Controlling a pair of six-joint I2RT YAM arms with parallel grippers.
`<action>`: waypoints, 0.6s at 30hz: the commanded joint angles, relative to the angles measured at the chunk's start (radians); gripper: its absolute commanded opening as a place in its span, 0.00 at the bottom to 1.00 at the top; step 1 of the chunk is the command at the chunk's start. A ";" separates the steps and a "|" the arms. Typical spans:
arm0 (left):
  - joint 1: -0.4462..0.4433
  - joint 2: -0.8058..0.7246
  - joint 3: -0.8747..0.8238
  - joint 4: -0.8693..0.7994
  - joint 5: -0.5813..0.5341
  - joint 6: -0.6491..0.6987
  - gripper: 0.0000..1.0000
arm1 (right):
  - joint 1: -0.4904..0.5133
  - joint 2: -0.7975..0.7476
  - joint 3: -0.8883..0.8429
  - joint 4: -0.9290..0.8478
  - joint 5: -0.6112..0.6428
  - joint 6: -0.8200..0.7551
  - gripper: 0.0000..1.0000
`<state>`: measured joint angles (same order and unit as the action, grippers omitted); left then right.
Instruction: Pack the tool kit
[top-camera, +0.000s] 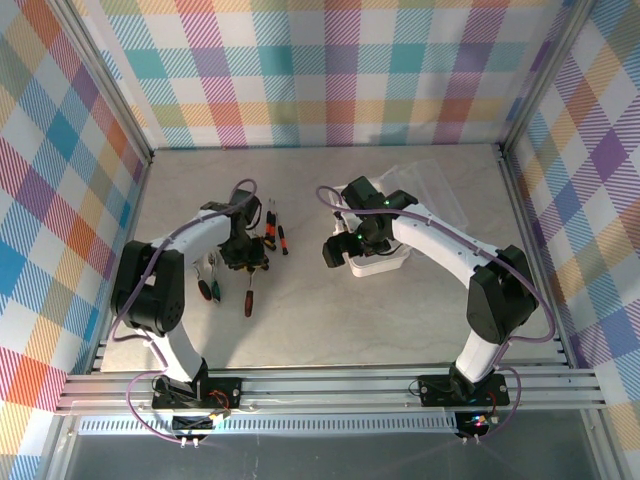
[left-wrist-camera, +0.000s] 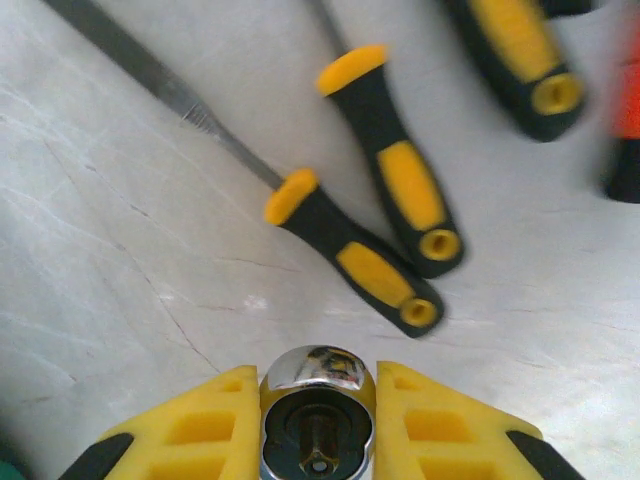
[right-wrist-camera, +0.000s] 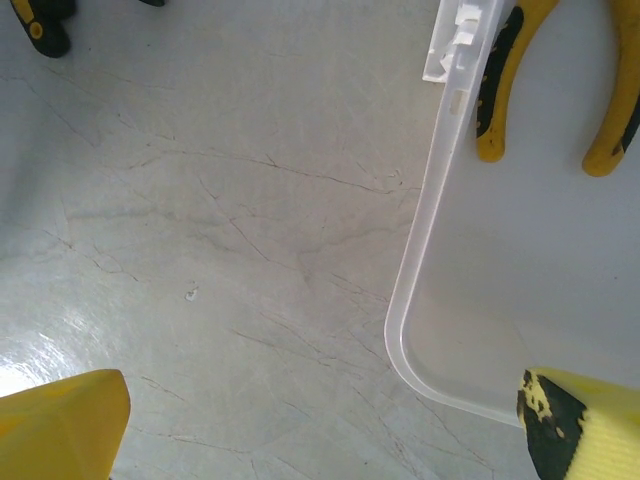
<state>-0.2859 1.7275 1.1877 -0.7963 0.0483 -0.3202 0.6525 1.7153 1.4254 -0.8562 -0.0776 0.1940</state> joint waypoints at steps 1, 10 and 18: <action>-0.003 -0.070 0.051 -0.062 0.057 0.012 0.00 | -0.008 -0.028 -0.007 0.017 -0.041 -0.022 0.99; -0.007 -0.118 0.102 0.010 0.273 -0.060 0.00 | 0.011 -0.051 -0.022 0.117 -0.226 0.011 0.99; -0.049 -0.139 0.164 0.139 0.367 -0.184 0.00 | 0.091 0.002 -0.050 0.312 -0.332 0.108 0.98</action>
<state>-0.3176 1.6356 1.3060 -0.7235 0.3374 -0.4332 0.7200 1.6962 1.3876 -0.6472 -0.3340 0.2501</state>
